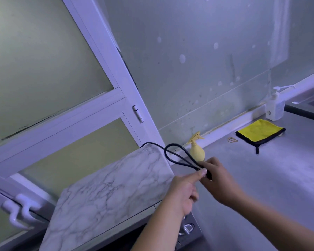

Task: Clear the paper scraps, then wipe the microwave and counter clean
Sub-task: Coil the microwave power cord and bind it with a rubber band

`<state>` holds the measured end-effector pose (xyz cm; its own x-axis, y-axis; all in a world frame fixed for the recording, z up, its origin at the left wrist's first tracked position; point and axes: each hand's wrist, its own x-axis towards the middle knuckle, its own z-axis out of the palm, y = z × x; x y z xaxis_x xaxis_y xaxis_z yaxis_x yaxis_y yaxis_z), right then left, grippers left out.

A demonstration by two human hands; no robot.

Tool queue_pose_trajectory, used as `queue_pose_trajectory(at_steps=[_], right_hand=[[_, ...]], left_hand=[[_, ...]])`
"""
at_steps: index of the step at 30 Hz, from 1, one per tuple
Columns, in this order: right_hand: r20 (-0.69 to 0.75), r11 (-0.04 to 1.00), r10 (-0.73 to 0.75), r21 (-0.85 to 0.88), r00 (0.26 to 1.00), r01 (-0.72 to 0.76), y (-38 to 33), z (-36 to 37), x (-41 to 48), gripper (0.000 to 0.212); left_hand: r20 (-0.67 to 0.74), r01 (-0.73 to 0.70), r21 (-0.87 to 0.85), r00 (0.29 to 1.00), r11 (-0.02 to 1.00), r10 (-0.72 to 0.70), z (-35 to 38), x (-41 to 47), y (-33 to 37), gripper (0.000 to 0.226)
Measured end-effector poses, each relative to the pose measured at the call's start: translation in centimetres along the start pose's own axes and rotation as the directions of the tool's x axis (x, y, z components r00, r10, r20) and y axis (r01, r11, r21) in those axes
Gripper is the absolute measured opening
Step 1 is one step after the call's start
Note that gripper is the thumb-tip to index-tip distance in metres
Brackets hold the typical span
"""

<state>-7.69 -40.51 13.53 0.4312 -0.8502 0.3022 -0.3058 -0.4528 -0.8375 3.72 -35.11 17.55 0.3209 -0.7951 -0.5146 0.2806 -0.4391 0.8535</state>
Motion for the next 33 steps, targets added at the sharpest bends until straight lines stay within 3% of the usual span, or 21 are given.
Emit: queue_pose_trajectory(at_steps=[4, 10, 14, 16, 18, 21, 23, 25, 27, 33], right_hand=[[-0.118, 0.998, 0.057, 0.013, 0.991, -0.055, 0.0, 0.8, -1.0, 0.051], [-0.185, 0.997, 0.071, 0.022, 0.98, -0.068, -0.7, 1.3, -1.8, 0.054], [-0.152, 0.999, 0.051, 0.004, 0.987, -0.051, -1.3, 1.0, -2.5, 0.058], [-0.169, 0.999, 0.005, 0.048, 0.986, 0.003, -1.7, 0.5, -3.8, 0.054], [-0.308, 0.996, -0.052, 0.055, 0.95, 0.073, -2.1, 0.5, -5.8, 0.044], [-0.445, 0.982, 0.074, 0.186, 0.892, 0.012, -3.8, 0.6, -8.2, 0.037], [-0.368, 0.932, 0.221, 0.352, 0.903, -0.085, -4.8, 1.1, -8.6, 0.034], [-0.156, 0.802, 0.349, 0.559, 0.924, -0.209, -5.2, 1.6, -8.2, 0.033], [0.011, 0.673, 0.439, 0.659, 0.899, -0.336, -5.2, 1.8, -7.5, 0.028], [0.088, 0.529, 0.44, 0.779, 0.894, -0.337, -5.1, 0.8, -5.8, 0.027]], left_hand=[[-0.109, -0.014, -0.148, 0.994, 0.989, -0.003, 2.0, 0.4, -1.3, 0.016], [-0.149, 0.014, -0.182, 0.988, 0.983, -0.042, 2.3, 1.1, -1.2, 0.002], [-0.182, 0.038, -0.253, 0.98, 0.967, -0.086, 2.2, 1.1, -1.4, 0.007], [-0.191, 0.035, -0.284, 0.977, 0.958, -0.092, 1.8, 1.2, -1.4, 0.011], [-0.176, 0.03, -0.285, 0.981, 0.958, -0.083, 1.6, 1.3, -1.3, 0.013], [-0.165, 0.02, -0.228, 0.984, 0.973, -0.059, 1.9, 1.2, -1.3, 0.01], [-0.172, -0.003, -0.208, 0.985, 0.978, -0.034, 2.0, 1.2, -1.5, 0.011], [-0.167, -0.006, -0.19, 0.986, 0.982, -0.026, 2.0, 1.2, -1.4, 0.012], [-0.165, -0.004, -0.164, 0.986, 0.986, -0.023, 2.0, 1.2, -1.2, 0.012], [-0.144, -0.051, -0.234, 0.989, 0.971, 0.017, 2.1, 0.5, -1.1, 0.016]])
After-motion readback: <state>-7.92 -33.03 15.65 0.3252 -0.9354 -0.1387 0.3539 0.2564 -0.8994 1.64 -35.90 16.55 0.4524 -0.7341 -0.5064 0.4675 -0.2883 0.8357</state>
